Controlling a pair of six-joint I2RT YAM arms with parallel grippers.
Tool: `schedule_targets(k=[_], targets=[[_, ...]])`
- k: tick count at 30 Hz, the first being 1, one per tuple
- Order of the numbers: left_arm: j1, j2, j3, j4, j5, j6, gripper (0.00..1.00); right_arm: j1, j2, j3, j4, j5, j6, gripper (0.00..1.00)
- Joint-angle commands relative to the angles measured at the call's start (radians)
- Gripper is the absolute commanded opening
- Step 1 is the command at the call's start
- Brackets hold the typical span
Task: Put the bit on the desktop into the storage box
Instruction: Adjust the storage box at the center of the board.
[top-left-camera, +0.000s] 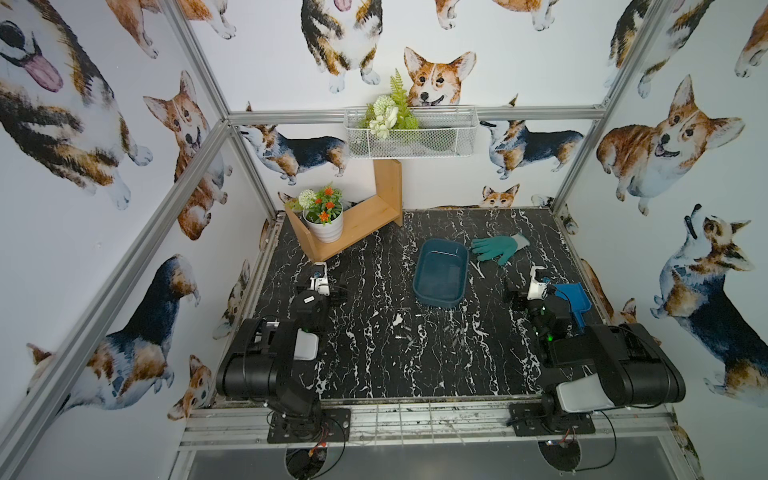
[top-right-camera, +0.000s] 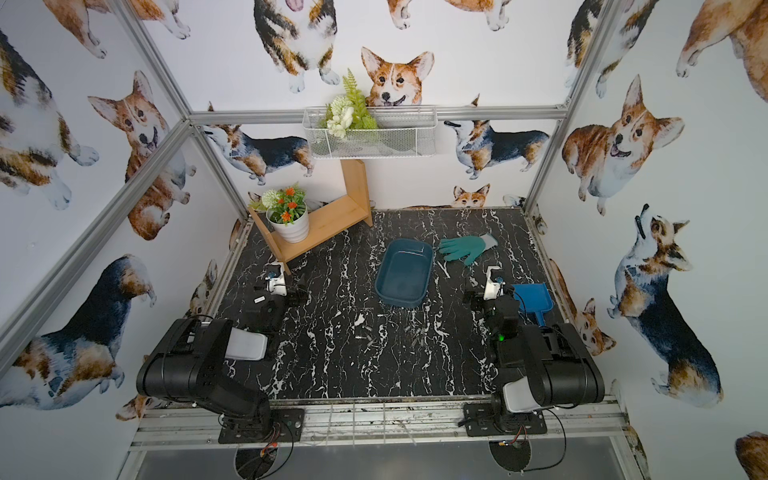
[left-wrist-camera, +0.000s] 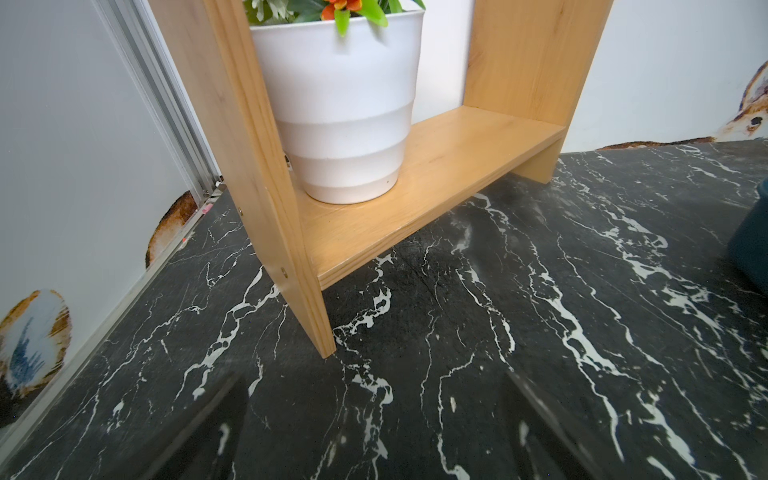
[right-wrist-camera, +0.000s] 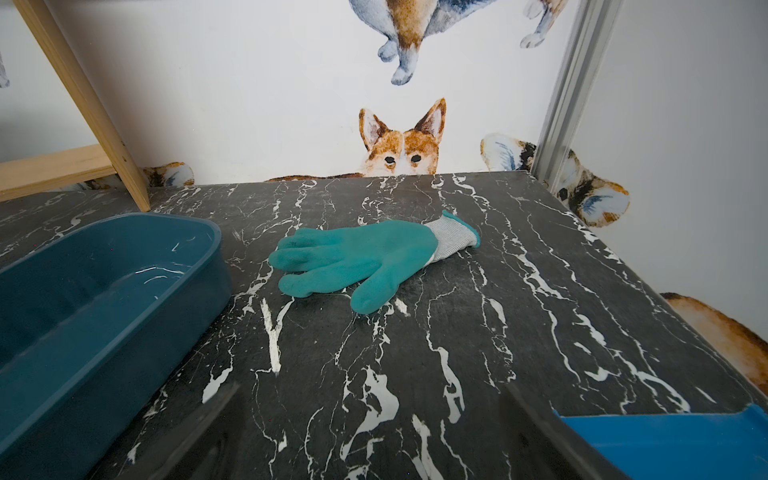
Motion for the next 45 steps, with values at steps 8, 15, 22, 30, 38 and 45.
schedule_targets(k=[8,15,22,30,38,45], targets=[[0.002,0.002,0.005,0.017,-0.001,-0.008,1.0,-0.001,0.004,0.01,0.035,-0.002,-0.015,1.0],[0.006,0.004,0.008,0.012,0.003,-0.01,1.0,-0.001,0.004,0.01,0.035,-0.002,-0.015,1.0],[0.006,-0.054,0.019,-0.051,-0.069,-0.028,1.0,-0.002,-0.109,0.07,-0.156,0.023,-0.006,1.0],[0.007,-0.43,0.075,-0.397,-0.13,-0.144,1.0,-0.002,-0.426,0.227,-0.556,0.063,0.177,1.0],[0.006,-0.746,0.109,-0.785,-0.248,-0.517,1.0,-0.001,-0.654,0.404,-1.042,-0.068,0.362,1.0],[-0.004,-0.817,0.137,-0.916,-0.069,-0.555,1.0,0.021,-0.651,0.443,-1.197,-0.248,0.464,1.0]])
